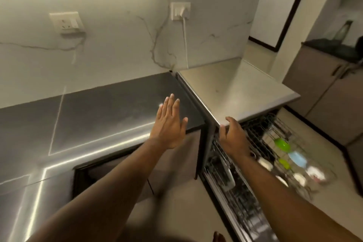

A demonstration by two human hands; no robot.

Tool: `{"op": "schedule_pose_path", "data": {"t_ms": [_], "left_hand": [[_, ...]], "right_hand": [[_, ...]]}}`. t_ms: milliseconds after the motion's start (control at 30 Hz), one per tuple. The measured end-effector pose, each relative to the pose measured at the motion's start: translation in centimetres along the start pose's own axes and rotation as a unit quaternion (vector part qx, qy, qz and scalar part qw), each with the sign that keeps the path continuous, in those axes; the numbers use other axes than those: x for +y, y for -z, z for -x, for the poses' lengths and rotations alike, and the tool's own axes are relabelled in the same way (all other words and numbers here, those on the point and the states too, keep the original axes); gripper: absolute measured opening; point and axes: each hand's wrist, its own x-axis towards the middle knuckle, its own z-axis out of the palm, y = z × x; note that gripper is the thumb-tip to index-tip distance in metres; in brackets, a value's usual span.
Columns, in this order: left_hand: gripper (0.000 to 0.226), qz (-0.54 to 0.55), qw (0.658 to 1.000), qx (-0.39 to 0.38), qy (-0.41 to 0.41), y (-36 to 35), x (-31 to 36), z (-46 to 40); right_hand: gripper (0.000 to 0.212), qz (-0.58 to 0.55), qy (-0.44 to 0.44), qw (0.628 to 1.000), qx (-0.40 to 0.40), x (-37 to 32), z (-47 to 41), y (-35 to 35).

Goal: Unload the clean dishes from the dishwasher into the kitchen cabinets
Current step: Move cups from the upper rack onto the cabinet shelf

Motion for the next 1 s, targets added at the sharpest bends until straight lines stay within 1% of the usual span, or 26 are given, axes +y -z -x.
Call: {"op": "schedule_pose_path", "data": {"t_ms": [33,100,133,200,233,267,367,400,467,600,667,700,767,800,867,900,967,1000], "left_hand": [[0.072,0.01,1.0,0.009,0.001,0.0,-0.3,0.0],[0.074,0.034,0.999,-0.037,-0.008,-3.2,2.1,0.1],[0.073,0.031,0.999,-0.024,-0.003,-3.0,1.3,0.3],[0.068,0.037,0.996,-0.073,-0.028,-6.4,3.9,0.0],[0.067,0.034,0.996,-0.077,-0.028,-6.4,3.5,0.5],[0.068,0.035,0.993,-0.103,-0.041,-8.2,4.9,0.5],[0.071,0.037,0.98,-0.182,-0.076,-12.3,8.8,0.3],[0.07,0.028,0.979,-0.186,-0.075,-12.6,8.8,0.4],[0.068,0.03,0.969,-0.223,-0.098,-14.8,11.2,-0.3],[0.068,0.028,0.962,-0.242,-0.125,-16.3,13.0,-0.6],[0.068,0.025,0.954,-0.26,-0.146,-18.2,14.5,-1.4],[0.068,0.019,0.956,-0.254,-0.148,-18.2,14.5,-1.5],[0.067,0.025,0.946,-0.284,-0.152,-20.4,15.9,-2.2],[0.067,0.021,0.947,-0.283,-0.15,-20.4,15.9,-2.2],[0.067,0.017,0.936,-0.314,-0.155,-22.6,17.1,-2.7],[0.068,0.014,0.936,-0.314,-0.157,-22.7,17.2,-2.7],[0.068,0.015,0.928,-0.337,-0.159,-24.8,18.1,-3.3],[0.069,0.019,0.929,-0.333,-0.158,-24.9,18.1,-3.3]], "right_hand": [[0.042,0.003,0.007,1.0,-0.005,0.0,0.1,-0.6],[0.045,0.004,-0.062,0.998,-0.012,4.2,2.9,-0.4],[0.047,0.01,-0.051,0.998,-0.028,3.9,3.1,-1.2],[0.05,0.002,-0.112,0.993,-0.036,7.8,5.1,-0.3],[0.051,0.001,-0.107,0.993,-0.048,7.8,5.7,-0.8],[0.052,0.006,-0.134,0.99,-0.052,9.9,6.7,-0.1],[0.05,0.019,-0.202,0.979,-0.022,14.9,8.3,1.7],[0.049,0.022,-0.205,0.978,-0.02,15.0,8.5,2.1],[0.046,0.023,-0.25,0.968,0.005,17.5,9.0,3.8],[0.042,0.03,-0.284,0.958,0.028,19.3,9.8,5.2],[0.043,0.033,-0.315,0.948,0.038,20.9,10.3,6.0],[0.044,0.034,-0.306,0.951,0.037,20.8,10.3,6.1],[0.046,0.022,-0.34,0.939,0.047,22.9,10.8,6.4],[0.047,0.02,-0.333,0.942,0.045,22.7,10.8,6.4],[0.049,0.01,-0.364,0.93,0.053,24.5,11.1,6.4],[0.049,0.012,-0.357,0.932,0.053,24.4,11.0,6.5],[0.048,0.006,-0.378,0.924,0.063,26.0,10.9,6.4],[0.048,0.007,-0.371,0.927,0.063,25.8,10.8,6.5]]}}
